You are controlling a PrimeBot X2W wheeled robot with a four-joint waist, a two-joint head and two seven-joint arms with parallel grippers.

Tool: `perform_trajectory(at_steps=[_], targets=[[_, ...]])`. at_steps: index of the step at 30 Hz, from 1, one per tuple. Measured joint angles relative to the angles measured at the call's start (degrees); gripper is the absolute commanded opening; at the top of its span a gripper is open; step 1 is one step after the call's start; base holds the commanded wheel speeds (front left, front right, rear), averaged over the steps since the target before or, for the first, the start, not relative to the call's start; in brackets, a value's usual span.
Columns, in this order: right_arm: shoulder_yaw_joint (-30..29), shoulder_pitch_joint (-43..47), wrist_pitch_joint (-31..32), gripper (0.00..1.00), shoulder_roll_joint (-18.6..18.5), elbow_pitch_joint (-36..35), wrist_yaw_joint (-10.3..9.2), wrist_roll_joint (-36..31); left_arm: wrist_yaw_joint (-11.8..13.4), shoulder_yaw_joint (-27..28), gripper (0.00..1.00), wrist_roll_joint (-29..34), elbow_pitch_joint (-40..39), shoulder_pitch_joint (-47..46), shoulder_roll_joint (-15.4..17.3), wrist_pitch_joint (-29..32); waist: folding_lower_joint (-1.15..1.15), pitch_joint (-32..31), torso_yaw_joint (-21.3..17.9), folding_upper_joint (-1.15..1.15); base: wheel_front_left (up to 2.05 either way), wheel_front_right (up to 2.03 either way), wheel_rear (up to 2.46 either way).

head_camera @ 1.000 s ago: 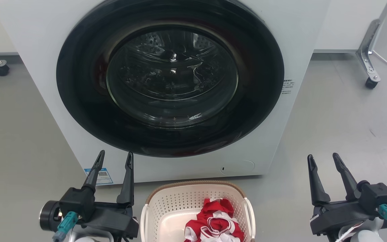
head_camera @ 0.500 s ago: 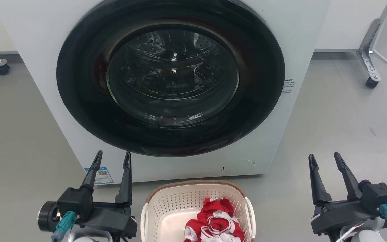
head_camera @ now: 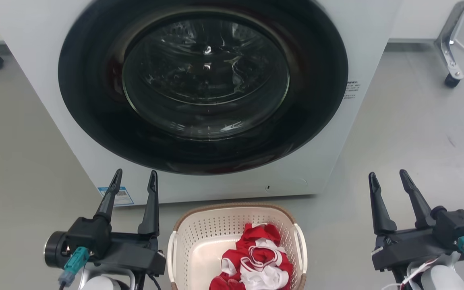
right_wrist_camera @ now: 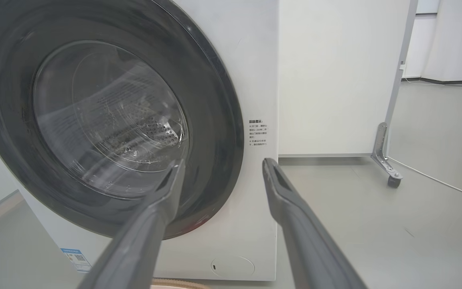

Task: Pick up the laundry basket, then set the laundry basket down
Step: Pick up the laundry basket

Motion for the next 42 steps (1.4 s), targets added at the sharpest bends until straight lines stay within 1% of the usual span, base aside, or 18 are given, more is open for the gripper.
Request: perform_trajectory(at_steps=[7,12,13,17,22,31,42], targets=[[0.16,-3.32,0.00,1.00,0.26,-0.10,0.57,-0.30,-0.27,-0.46,1.00,-0.01,-0.49,-2.48,-0.68,0.10,0.00,4.36,-0.05,0.00,0.00,0.00,0.00],[0.83,-5.87,-0.01,1.00,0.36,0.81,1.07,-0.97,-0.44,-0.57,1.00,-0.20,0.78,-5.28,-1.01,1.25,0.01,8.20,-0.10,0.00,0.00,0.00,0.00],[0.87,-6.38,0.00,1.00,0.37,1.21,1.09,-0.97,-0.88,-0.59,1.00,-0.31,1.38,-5.80,-1.15,1.67,0.01,8.99,-0.09,0.00,0.00,0.00,0.00],[1.08,-8.65,-0.01,1.00,0.36,2.50,1.51,-1.12,-0.91,-0.58,1.00,-0.69,3.59,-7.82,-1.52,2.80,0.01,12.27,-0.05,0.00,0.00,0.00,0.00],[1.71,-12.39,-0.24,1.00,0.19,4.44,1.77,-2.96,-1.42,-0.48,1.00,-1.13,6.32,-11.06,-1.78,4.22,0.01,16.48,0.01,0.00,0.00,0.00,0.00],[2.21,-18.74,0.10,1.00,0.03,9.26,2.53,-2.97,-2.40,0.16,1.00,-2.13,12.39,-17.63,-2.47,7.17,0.00,24.18,0.10,0.01,0.00,0.00,0.00],[4.23,-27.80,0.66,1.00,2.02,16.78,3.91,-2.97,-3.96,0.76,1.00,-4.24,22.24,-25.91,-2.65,10.84,0.01,33.37,-0.05,0.01,0.00,0.00,0.00]])
